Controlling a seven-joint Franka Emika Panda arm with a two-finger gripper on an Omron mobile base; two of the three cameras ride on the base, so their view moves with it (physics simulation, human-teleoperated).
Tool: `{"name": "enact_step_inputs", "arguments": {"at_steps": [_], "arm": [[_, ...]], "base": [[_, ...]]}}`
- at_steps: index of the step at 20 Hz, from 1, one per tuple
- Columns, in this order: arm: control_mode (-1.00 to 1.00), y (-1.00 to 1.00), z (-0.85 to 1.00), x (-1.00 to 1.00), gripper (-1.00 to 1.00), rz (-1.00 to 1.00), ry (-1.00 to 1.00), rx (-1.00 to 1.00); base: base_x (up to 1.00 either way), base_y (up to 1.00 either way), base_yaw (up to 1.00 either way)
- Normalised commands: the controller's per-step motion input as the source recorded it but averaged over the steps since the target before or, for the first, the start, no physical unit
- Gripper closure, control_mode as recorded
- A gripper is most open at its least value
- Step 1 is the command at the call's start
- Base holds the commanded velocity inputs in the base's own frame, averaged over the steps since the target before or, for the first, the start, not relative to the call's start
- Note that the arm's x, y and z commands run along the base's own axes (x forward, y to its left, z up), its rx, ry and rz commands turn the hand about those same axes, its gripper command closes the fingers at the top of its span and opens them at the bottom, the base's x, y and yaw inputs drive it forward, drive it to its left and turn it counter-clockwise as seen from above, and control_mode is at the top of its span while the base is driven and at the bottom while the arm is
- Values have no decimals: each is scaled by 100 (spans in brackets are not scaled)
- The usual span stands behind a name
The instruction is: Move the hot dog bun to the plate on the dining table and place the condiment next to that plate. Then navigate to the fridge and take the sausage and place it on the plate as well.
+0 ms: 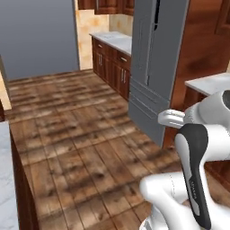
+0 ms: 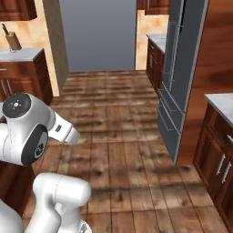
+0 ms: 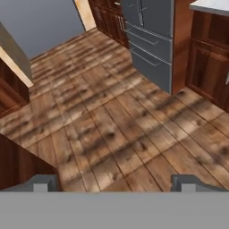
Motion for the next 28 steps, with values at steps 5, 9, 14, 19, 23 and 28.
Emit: {"name": "enact_step_inputs", "arguments": {"at_steps": [5, 9, 14, 19, 23, 28], "arm": [[100, 0, 0, 0, -100, 0, 0, 0], [100, 0, 0, 0, -100, 0, 0, 0], [100, 0, 0, 0, -100, 0, 0, 0], [100, 0, 0, 0, -100, 0, 0, 0], [100, 0, 0, 0, -100, 0, 0, 0], [100, 0, 0, 0, -100, 0, 0, 0]], "base": [[100, 4, 0], [100, 38, -5], [100, 49, -9], [100, 54, -11], [100, 72, -17], [100, 77, -20]]}}
